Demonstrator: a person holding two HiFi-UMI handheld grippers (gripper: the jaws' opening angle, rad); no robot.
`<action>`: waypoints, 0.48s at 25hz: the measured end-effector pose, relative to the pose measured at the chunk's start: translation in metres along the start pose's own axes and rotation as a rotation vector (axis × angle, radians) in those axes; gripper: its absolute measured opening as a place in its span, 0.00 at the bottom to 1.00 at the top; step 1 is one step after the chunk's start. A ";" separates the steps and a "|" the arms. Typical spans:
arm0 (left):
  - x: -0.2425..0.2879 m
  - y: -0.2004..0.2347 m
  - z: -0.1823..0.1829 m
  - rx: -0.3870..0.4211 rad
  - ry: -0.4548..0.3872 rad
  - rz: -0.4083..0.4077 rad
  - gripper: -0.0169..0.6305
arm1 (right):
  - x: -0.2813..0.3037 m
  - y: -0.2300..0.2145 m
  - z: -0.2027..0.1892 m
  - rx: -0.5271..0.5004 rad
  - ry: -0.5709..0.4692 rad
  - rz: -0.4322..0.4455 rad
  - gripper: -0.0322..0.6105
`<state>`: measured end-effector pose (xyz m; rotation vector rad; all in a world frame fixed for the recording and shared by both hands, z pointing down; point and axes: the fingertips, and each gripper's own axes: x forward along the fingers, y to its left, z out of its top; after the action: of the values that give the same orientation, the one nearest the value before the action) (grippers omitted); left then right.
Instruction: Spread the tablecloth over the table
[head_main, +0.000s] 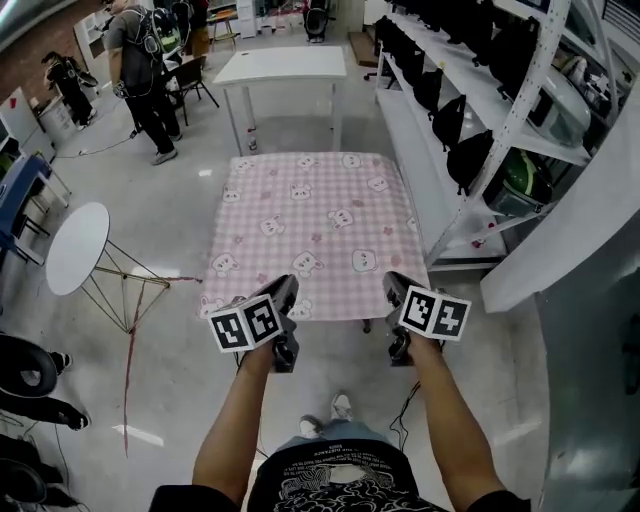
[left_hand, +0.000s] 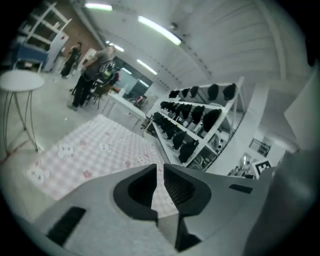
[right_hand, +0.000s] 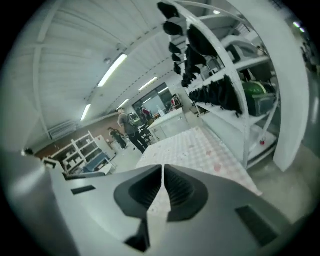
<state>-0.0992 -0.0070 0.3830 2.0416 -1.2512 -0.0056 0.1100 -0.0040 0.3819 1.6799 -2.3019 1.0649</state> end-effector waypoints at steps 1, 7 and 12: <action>-0.003 -0.008 0.012 0.076 -0.005 0.002 0.08 | -0.004 0.007 0.009 -0.061 -0.006 -0.002 0.07; -0.016 -0.047 0.069 0.431 -0.062 0.036 0.04 | -0.027 0.042 0.054 -0.306 -0.074 0.015 0.06; -0.015 -0.064 0.078 0.561 -0.068 0.036 0.03 | -0.036 0.055 0.071 -0.475 -0.110 0.015 0.06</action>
<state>-0.0860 -0.0244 0.2833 2.5048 -1.4492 0.3294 0.0986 -0.0083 0.2860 1.5564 -2.3835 0.3822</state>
